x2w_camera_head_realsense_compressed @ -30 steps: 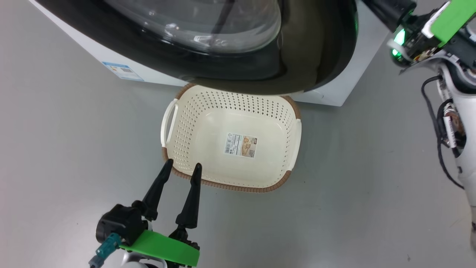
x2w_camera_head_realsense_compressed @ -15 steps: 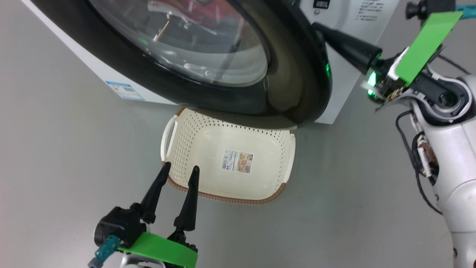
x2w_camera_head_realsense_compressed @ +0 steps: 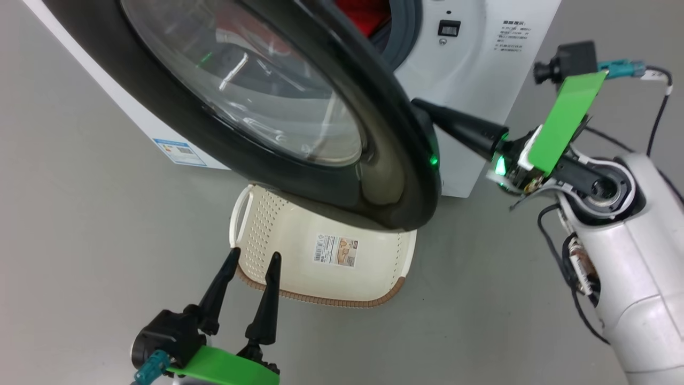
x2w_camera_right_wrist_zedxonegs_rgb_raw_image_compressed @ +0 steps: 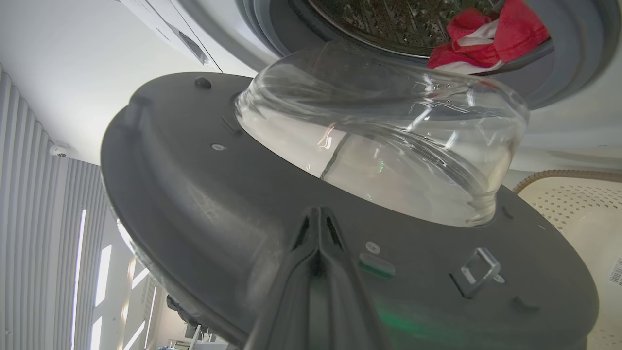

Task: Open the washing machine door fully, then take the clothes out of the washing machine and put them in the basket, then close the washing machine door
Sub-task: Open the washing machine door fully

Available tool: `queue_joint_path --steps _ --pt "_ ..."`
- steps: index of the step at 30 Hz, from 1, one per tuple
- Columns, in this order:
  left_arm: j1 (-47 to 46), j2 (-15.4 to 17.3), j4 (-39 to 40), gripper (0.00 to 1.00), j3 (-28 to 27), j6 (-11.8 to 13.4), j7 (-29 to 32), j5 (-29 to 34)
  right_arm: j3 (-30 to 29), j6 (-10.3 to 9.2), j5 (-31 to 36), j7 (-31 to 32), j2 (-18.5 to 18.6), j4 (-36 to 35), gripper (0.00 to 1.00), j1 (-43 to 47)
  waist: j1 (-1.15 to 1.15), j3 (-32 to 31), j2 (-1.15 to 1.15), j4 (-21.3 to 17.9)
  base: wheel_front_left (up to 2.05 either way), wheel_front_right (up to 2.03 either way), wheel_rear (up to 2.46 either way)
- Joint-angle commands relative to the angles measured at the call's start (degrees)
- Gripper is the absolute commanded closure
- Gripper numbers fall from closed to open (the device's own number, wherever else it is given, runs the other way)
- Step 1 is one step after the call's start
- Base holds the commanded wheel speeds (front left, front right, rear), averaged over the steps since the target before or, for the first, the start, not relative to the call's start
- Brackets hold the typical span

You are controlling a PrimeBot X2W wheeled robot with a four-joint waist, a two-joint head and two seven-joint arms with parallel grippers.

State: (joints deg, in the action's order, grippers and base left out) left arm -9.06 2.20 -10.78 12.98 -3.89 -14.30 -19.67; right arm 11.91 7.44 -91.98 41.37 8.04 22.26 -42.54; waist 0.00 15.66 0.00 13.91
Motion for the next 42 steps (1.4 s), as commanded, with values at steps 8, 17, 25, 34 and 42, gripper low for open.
queue_joint_path --steps 8,17,25,34,42 --pt "1.1 0.7 1.2 0.0 -2.4 0.0 -0.7 0.6 2.6 0.05 0.8 1.7 -2.3 -3.3 1.0 3.6 0.0 -1.1 0.0 0.0 0.0 0.0 0.0" --pt "1.5 0.7 1.4 0.0 -2.5 0.0 -0.7 0.7 2.2 0.05 1.4 1.0 -2.7 -4.0 1.0 4.7 0.0 -1.3 0.0 0.0 0.0 0.0 0.0" --pt "2.2 0.7 1.2 0.0 -2.8 -0.2 -0.7 1.1 1.1 0.05 2.4 -1.6 -2.6 -3.1 0.86 5.7 0.0 -2.7 0.0 -0.7 0.0 0.0 0.0" --pt "3.5 0.7 0.6 0.0 -4.1 -0.7 -0.7 1.9 0.0 0.05 2.7 -4.3 -2.1 -2.8 0.0 9.3 0.0 -5.0 0.0 -2.0 0.0 0.0 0.0" --pt "4.2 0.7 0.1 0.0 -5.6 -1.6 -0.7 3.0 -1.3 0.05 2.2 -6.1 -1.2 -2.7 0.0 14.3 0.0 -6.3 0.0 -3.6 0.0 0.0 0.0"
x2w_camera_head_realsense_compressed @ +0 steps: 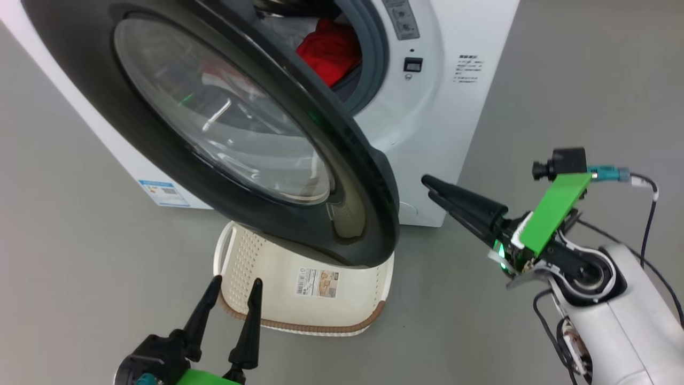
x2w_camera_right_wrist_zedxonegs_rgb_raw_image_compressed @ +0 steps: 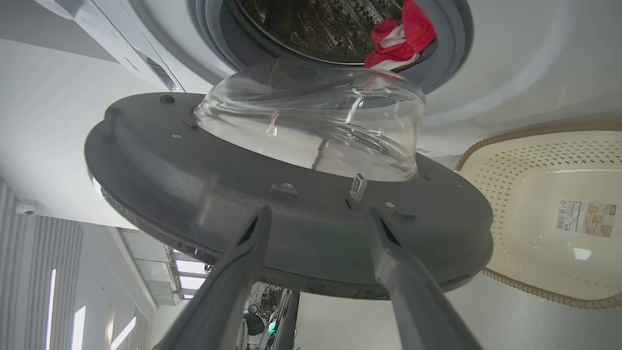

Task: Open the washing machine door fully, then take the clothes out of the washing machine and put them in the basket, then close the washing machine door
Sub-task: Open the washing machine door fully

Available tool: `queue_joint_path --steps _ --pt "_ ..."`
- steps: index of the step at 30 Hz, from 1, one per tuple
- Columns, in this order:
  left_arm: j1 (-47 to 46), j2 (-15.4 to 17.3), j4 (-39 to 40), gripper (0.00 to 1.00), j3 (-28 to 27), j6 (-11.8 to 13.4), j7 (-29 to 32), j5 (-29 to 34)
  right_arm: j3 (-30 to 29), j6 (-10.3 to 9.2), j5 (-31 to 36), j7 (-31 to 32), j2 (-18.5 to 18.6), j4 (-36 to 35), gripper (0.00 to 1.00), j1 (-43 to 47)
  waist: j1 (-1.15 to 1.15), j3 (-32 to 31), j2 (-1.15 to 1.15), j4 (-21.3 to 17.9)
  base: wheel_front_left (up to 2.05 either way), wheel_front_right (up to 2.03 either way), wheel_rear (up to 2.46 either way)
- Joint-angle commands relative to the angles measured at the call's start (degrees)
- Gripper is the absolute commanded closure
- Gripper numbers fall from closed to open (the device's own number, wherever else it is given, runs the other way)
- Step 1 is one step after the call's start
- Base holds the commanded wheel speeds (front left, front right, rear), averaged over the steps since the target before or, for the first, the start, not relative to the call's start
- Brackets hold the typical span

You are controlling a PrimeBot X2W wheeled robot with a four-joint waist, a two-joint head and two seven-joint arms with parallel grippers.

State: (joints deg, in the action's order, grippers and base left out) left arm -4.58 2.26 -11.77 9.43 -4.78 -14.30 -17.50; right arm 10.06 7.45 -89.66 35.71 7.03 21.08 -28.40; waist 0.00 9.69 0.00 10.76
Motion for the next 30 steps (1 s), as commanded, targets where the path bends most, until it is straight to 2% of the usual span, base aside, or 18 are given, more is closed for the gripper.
queue_joint_path --steps 1,19,26,30 --pt "-0.1 0.6 1.1 0.0 -2.3 -0.7 -0.7 1.0 0.4 0.03 -0.2 -0.6 -0.1 -1.5 0.0 0.8 0.0 -0.4 0.0 -0.8 0.0 0.0 0.0" --pt "2.8 0.6 0.8 0.0 -6.4 -1.8 -0.7 2.0 -3.0 0.03 0.0 -6.0 1.0 -2.4 0.0 16.3 0.0 -2.7 0.0 -5.8 0.0 0.0 0.0" --pt "3.3 0.6 0.7 0.0 -7.7 -2.0 -0.7 2.2 -3.6 0.03 2.0 -10.3 1.4 -1.8 0.0 19.4 0.0 -2.5 0.0 -7.4 0.0 0.0 0.0" --pt "3.1 0.6 0.5 0.0 -7.9 -2.1 -0.7 2.3 -2.5 0.03 5.2 -14.8 2.5 -1.9 0.0 21.3 0.0 -2.4 0.0 -7.7 0.0 0.0 0.0"
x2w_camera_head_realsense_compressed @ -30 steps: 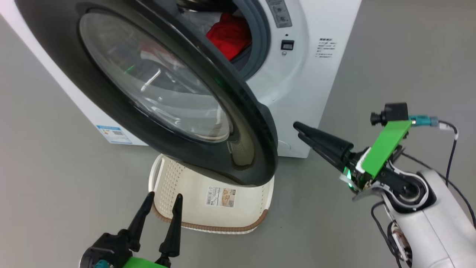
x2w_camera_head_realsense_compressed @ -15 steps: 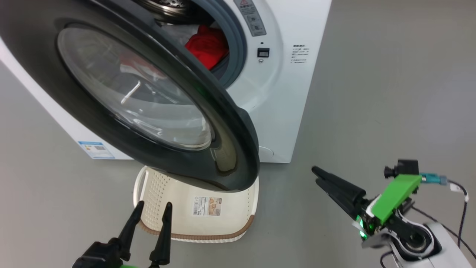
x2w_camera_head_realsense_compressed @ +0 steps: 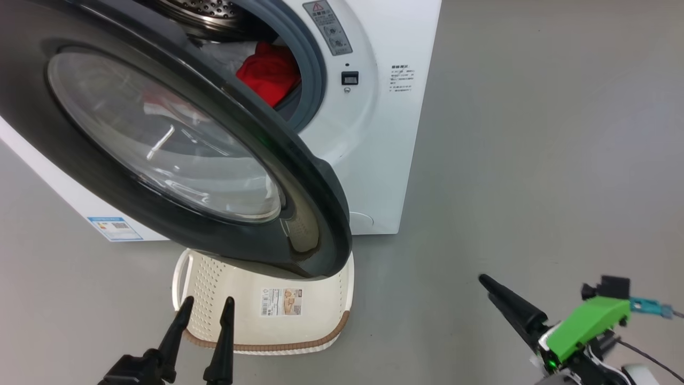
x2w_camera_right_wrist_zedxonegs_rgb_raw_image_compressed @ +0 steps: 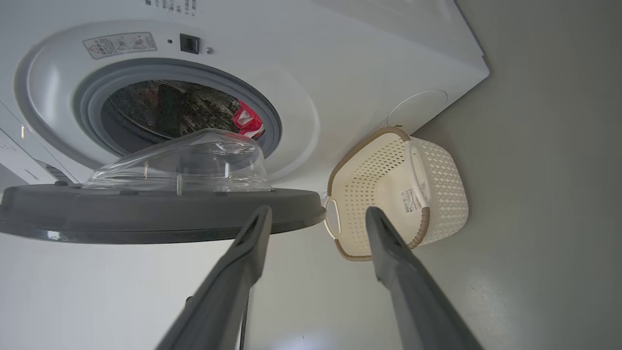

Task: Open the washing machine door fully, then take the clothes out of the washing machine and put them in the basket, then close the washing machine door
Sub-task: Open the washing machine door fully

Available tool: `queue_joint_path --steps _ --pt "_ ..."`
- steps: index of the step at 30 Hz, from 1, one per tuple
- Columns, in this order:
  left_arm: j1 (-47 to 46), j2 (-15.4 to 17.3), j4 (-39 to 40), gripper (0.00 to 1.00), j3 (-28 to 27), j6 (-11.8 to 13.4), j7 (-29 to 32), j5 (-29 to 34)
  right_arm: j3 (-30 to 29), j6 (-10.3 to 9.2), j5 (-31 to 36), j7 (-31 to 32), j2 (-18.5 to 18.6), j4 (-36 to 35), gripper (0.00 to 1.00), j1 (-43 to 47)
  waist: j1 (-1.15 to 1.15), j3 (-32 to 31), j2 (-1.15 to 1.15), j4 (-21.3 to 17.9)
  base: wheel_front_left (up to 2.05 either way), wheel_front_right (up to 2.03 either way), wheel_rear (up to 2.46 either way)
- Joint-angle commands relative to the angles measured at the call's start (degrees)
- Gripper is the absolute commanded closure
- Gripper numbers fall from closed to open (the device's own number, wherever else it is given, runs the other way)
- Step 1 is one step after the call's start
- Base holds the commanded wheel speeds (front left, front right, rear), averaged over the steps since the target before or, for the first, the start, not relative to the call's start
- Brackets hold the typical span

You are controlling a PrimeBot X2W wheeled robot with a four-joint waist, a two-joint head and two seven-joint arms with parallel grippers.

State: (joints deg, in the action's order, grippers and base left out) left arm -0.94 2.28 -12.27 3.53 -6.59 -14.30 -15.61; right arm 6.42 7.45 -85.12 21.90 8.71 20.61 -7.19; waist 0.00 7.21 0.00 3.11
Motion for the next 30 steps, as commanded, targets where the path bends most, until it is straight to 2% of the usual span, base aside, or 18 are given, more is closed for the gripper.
queue_joint_path --steps 1,2,10,19,24,26,30 --pt "-0.6 0.6 1.0 0.0 -2.1 -0.3 -0.7 0.4 1.5 0.03 1.7 -2.6 1.3 -1.4 0.0 0.6 0.0 0.1 0.0 -0.1 0.0 0.0 0.0" --pt "-0.6 0.6 1.0 0.0 -2.1 -0.3 -0.7 0.4 1.5 0.03 1.7 -2.6 1.3 -1.4 0.0 0.6 0.0 0.1 0.0 -0.1 0.0 0.0 0.0" --pt "-0.6 0.6 0.5 0.0 -2.3 -0.4 -0.7 -0.3 6.6 0.03 7.9 -14.7 5.4 -0.4 0.0 1.9 0.0 0.4 0.0 -1.0 0.0 0.0 0.0" --pt "-0.6 0.6 -0.2 0.0 -3.3 -0.5 -0.7 -1.3 16.7 0.03 14.7 -32.1 11.2 -1.4 0.0 1.0 0.0 0.5 0.0 -1.1 0.0 0.0 0.0" --pt "-0.7 0.6 -0.3 0.0 -3.5 -0.5 -0.7 -1.4 21.4 0.03 18.3 -36.5 13.9 -1.4 0.0 -0.1 0.0 0.4 0.0 -1.0 0.0 0.0 0.0" --pt "-0.6 0.6 -0.4 0.0 -3.6 -0.5 -0.7 -1.4 21.0 0.03 20.7 -36.8 14.1 -1.7 0.0 -0.4 0.0 0.4 0.0 -1.0 0.0 0.0 0.0" --pt "-0.5 0.6 -0.4 0.0 -3.6 -0.6 -0.7 -1.4 15.1 0.03 29.1 -36.9 12.3 -3.4 0.0 1.1 0.0 0.3 0.0 -1.0 0.0 0.0 0.0"
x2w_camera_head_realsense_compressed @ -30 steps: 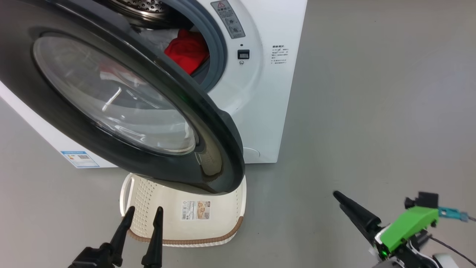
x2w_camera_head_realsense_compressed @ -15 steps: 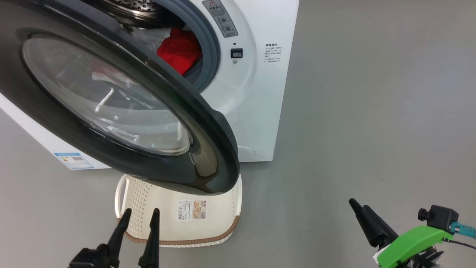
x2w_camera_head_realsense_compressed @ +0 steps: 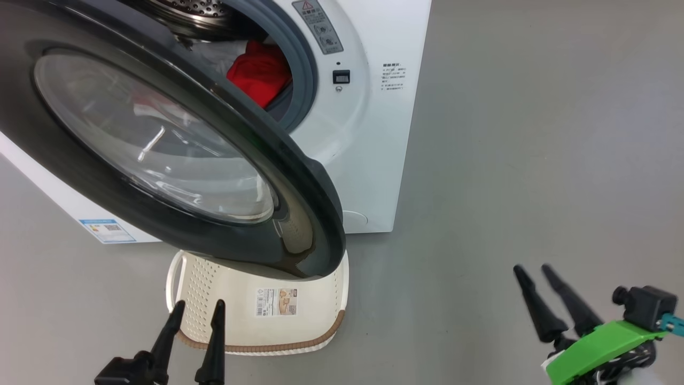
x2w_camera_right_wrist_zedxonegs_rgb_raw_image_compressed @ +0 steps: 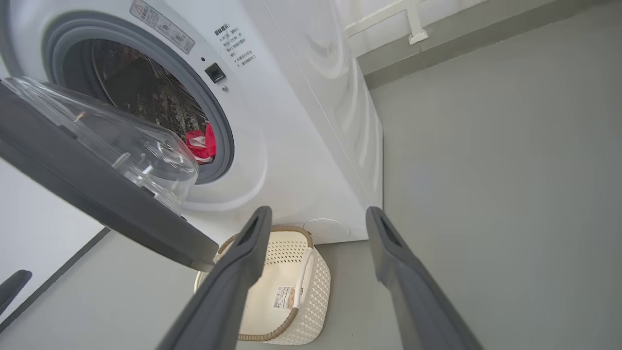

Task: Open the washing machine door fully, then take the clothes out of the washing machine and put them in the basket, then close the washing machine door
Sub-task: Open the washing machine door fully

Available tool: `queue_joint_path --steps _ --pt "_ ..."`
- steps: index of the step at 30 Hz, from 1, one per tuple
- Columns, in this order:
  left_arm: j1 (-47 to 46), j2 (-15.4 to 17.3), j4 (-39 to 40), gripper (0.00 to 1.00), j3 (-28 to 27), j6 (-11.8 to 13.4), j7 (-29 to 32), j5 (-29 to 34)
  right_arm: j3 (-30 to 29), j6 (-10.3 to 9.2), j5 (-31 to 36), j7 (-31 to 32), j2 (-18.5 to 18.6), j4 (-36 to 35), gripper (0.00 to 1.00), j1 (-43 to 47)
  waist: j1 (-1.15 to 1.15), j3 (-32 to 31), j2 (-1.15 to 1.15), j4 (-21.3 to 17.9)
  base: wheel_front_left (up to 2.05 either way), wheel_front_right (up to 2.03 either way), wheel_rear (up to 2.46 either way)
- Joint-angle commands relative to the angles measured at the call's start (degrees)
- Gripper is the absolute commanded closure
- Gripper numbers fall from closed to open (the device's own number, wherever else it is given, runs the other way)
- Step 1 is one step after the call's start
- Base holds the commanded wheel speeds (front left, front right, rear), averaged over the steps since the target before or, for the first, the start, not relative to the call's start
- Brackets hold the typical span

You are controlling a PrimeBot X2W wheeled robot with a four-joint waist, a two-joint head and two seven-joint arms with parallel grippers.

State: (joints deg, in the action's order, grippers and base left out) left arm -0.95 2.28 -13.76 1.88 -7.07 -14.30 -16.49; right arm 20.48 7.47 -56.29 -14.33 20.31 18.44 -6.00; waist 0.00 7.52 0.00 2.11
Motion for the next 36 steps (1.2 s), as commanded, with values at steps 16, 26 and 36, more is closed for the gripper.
queue_joint_path --steps 16,26,36 --pt "0.2 0.6 1.4 0.0 -1.1 -0.2 -0.7 -0.3 -19.3 0.02 27.7 -0.7 -10.5 -10.5 0.0 9.7 0.0 -1.3 0.0 0.7 0.0 0.0 0.0" --pt "0.6 0.6 1.5 0.0 -0.9 -0.3 -0.7 -0.4 -18.7 0.02 29.5 -0.7 -12.0 -9.6 0.0 12.2 0.0 -1.4 0.0 0.8 0.0 0.0 0.0" --pt "0.2 0.6 1.5 0.0 -0.9 -0.3 -0.7 -0.3 -19.1 0.02 29.8 -0.7 -12.0 -9.7 0.0 11.7 0.0 -1.1 0.0 0.7 0.0 0.0 0.0"
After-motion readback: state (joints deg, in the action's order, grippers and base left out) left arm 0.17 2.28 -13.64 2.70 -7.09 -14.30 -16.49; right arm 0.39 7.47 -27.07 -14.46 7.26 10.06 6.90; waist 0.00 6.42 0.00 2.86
